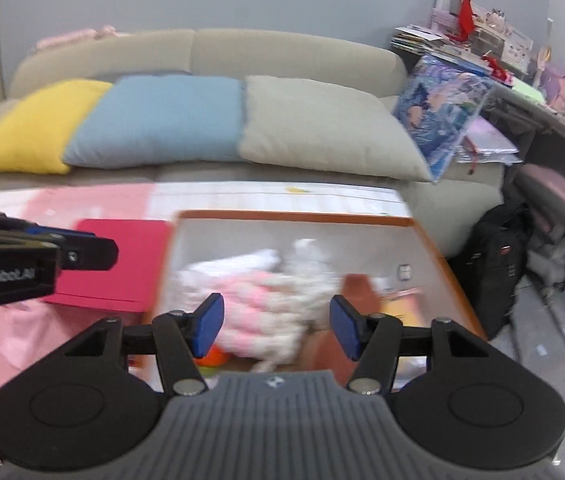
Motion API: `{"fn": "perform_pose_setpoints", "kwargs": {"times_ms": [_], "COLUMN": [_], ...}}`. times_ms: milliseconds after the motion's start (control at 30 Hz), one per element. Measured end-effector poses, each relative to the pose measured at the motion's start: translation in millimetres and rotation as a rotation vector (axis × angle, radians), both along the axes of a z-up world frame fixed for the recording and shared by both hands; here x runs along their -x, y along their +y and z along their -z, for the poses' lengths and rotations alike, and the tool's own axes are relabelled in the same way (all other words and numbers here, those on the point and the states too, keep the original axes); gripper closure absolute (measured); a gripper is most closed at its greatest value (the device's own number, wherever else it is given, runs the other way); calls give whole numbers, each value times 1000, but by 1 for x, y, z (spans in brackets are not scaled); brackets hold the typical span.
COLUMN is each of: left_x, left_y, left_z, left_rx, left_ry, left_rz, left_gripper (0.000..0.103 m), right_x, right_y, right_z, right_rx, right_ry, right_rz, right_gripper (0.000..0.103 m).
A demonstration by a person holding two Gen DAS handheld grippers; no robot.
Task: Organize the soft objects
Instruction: 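Move both tools back over the pink cloth and white mesh bag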
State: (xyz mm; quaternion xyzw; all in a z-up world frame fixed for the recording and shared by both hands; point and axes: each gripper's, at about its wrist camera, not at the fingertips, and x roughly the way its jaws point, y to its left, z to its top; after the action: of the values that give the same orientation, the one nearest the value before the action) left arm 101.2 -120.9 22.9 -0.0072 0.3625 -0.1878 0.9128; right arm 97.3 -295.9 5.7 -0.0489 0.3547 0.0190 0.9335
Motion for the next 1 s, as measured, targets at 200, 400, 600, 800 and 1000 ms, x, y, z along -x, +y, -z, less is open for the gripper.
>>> {"fn": "perform_pose_setpoints", "kwargs": {"times_ms": [200,400,600,800,1000], "left_x": [26,48,55,55,50], "left_y": [44,93,136,166,187], "left_z": [13,39,60,71,83], "left_rx": [-70,-93,-76,-76,-75], "left_ry": [2,80,155,173,197], "left_rz": [-54,-134,-221,-294,-338], "left_gripper": [89,89,89,89,90], "right_x": [20,38,44,37,21], "right_y": [52,101,143,184,225], "right_z": [14,34,52,64,76], "right_rx": [-51,-46,-45,-39,12], "right_ry": [30,91,123,128,112], "right_rz": [-79,-221,-344,-459,-569], "right_gripper": [45,45,44,44,44]}}
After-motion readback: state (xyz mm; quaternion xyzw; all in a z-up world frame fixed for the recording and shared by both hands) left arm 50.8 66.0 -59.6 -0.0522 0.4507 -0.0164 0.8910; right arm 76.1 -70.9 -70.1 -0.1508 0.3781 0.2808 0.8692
